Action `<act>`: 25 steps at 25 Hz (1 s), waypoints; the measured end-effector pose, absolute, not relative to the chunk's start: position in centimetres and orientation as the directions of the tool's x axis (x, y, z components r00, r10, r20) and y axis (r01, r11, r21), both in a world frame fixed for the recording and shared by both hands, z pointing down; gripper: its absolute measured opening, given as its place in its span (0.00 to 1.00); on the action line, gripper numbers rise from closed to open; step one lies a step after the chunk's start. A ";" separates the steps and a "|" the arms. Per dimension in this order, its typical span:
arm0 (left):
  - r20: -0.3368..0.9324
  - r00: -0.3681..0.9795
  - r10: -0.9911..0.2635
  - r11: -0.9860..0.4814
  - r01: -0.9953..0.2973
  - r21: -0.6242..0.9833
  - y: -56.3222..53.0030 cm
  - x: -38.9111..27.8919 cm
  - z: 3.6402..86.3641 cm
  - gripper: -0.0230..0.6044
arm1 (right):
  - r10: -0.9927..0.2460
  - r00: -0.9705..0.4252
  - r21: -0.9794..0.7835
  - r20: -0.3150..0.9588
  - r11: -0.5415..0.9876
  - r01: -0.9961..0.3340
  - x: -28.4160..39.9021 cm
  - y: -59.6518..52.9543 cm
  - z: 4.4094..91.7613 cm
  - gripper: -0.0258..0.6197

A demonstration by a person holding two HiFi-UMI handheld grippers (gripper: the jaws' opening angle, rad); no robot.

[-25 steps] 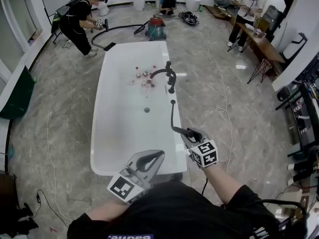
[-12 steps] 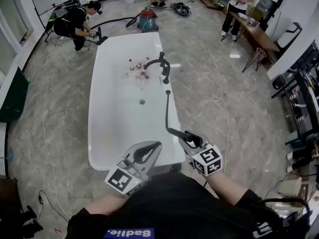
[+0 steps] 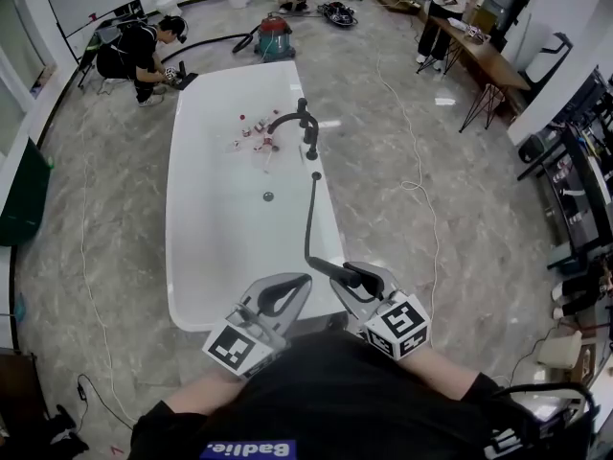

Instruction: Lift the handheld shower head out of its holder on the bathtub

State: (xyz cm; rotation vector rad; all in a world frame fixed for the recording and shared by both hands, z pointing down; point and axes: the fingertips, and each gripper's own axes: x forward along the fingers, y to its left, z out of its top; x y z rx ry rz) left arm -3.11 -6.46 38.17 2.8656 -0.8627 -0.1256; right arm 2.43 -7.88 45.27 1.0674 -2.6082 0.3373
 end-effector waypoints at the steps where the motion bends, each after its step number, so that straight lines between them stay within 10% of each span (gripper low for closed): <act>1: -0.036 0.834 -0.551 -0.826 -0.539 0.163 -6.4 -2.9 38.1 0.04 | -0.636 -0.686 -0.103 0.353 0.703 -0.704 2.3 -7.7 44.8 0.24; 25: 0.003 0.852 -0.523 -0.841 -0.517 0.158 -6.1 -0.7 38.7 0.04 | -0.620 -0.725 -0.175 0.302 0.711 -0.681 2.4 -8.5 44.4 0.25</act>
